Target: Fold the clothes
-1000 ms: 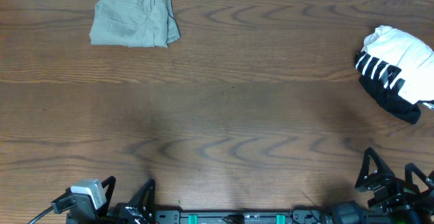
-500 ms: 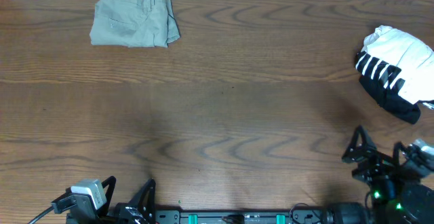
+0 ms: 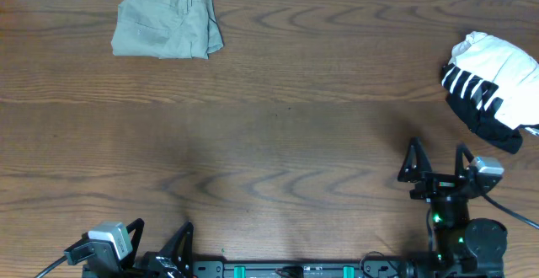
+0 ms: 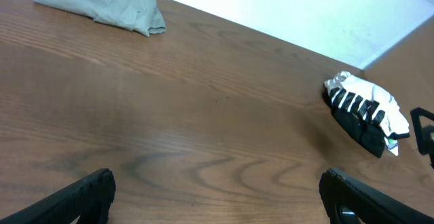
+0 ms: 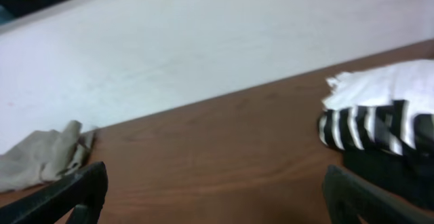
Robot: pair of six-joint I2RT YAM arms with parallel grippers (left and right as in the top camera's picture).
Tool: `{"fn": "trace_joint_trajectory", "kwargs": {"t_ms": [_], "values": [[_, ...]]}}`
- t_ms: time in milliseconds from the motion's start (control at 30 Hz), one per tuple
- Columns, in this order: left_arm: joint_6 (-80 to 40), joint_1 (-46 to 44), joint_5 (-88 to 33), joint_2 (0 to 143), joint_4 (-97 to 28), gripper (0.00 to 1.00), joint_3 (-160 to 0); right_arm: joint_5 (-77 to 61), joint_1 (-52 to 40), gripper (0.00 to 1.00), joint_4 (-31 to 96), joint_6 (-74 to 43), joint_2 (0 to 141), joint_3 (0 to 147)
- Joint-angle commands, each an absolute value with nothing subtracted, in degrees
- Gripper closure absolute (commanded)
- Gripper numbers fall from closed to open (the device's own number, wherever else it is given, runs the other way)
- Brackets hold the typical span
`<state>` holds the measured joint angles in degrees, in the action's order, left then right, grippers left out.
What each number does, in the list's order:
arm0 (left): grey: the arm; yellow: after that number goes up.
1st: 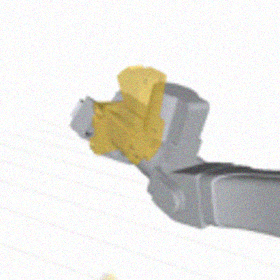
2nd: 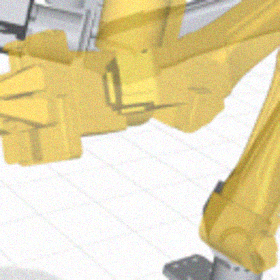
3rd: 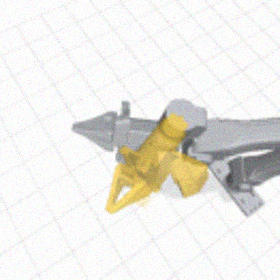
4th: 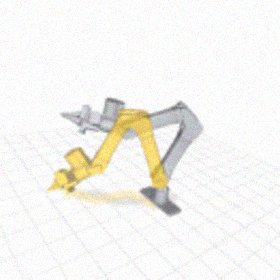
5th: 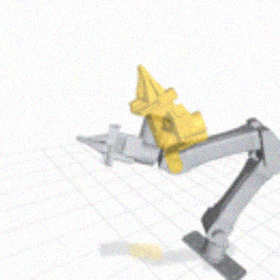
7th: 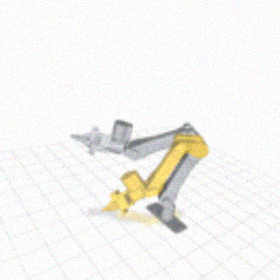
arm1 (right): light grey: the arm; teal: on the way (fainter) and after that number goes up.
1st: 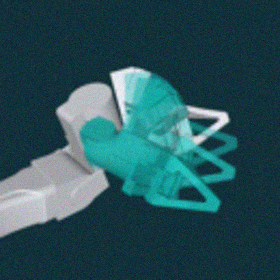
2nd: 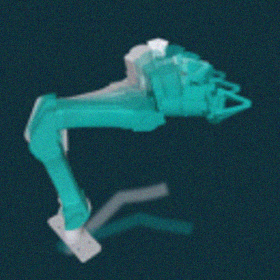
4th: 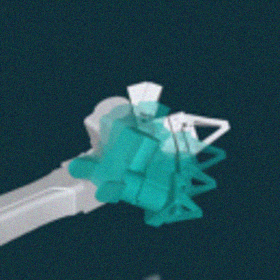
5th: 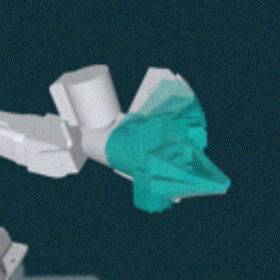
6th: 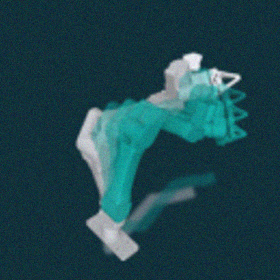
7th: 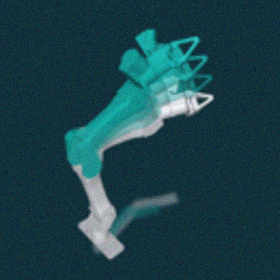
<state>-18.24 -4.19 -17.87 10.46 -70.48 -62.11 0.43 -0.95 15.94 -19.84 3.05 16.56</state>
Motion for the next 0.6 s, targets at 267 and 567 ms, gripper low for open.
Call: {"fn": "trace_joint_trajectory", "kwargs": {"t_ms": [267,567], "values": [[-19.0,-4.0,-18.4,10.3,-70.4,0.02,-62.0,-3.5,0.6,0.01,-2.5,-18.5,0.3,6.0],[-19.0,-4.0,-18.4,10.3,-70.4,0.02,-62.0,-5.4,1.0,0.01,-12.5,-16.8,0.3,1.0]]}}
